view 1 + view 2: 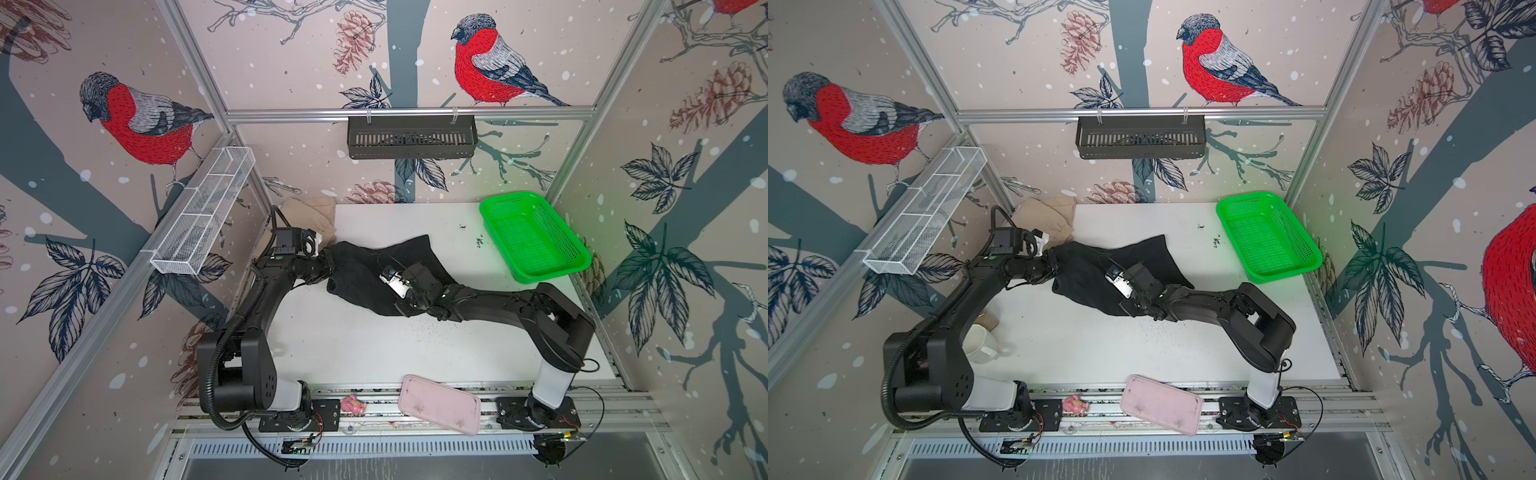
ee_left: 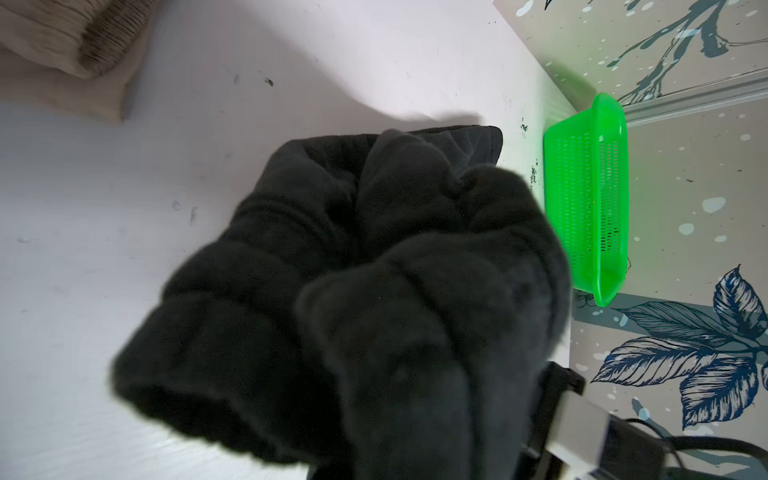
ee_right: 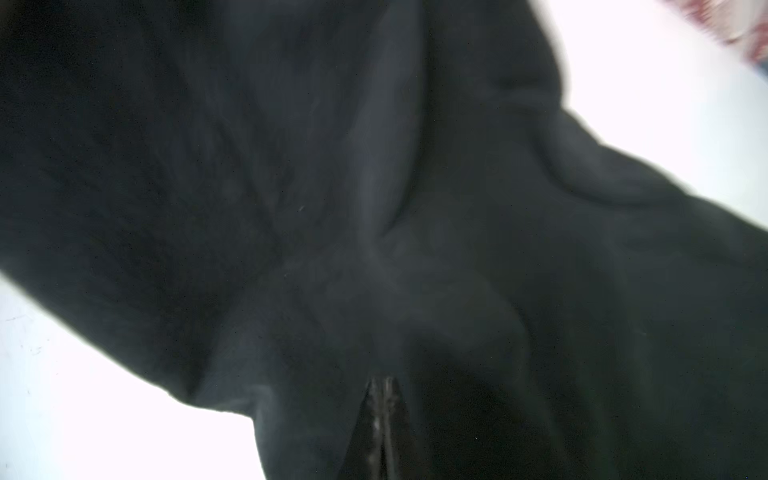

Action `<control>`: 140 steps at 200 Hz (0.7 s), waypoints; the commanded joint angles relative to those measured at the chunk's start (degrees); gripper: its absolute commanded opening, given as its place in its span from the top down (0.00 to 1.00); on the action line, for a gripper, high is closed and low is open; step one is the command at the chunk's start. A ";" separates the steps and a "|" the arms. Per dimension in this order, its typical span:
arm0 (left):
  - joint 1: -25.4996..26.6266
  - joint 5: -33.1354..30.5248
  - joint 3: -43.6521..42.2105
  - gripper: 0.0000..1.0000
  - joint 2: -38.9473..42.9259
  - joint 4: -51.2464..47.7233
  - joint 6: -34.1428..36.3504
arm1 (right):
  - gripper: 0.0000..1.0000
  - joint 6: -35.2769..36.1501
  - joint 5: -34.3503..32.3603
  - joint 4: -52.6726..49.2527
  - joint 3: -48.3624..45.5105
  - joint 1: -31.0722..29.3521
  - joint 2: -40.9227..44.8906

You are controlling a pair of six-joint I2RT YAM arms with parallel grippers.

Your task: Fold and stack the shorts

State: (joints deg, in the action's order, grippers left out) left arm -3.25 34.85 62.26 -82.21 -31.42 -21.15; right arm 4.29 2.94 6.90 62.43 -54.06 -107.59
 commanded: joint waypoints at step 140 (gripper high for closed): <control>-2.40 -6.18 16.30 1.00 -8.24 -17.00 11.07 | 0.91 -5.43 9.76 -2.80 18.51 6.03 -8.29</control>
State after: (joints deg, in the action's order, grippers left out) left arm -5.37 28.45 76.93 -90.24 -47.44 -11.27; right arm -0.38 11.60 4.43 77.03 -49.50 -113.21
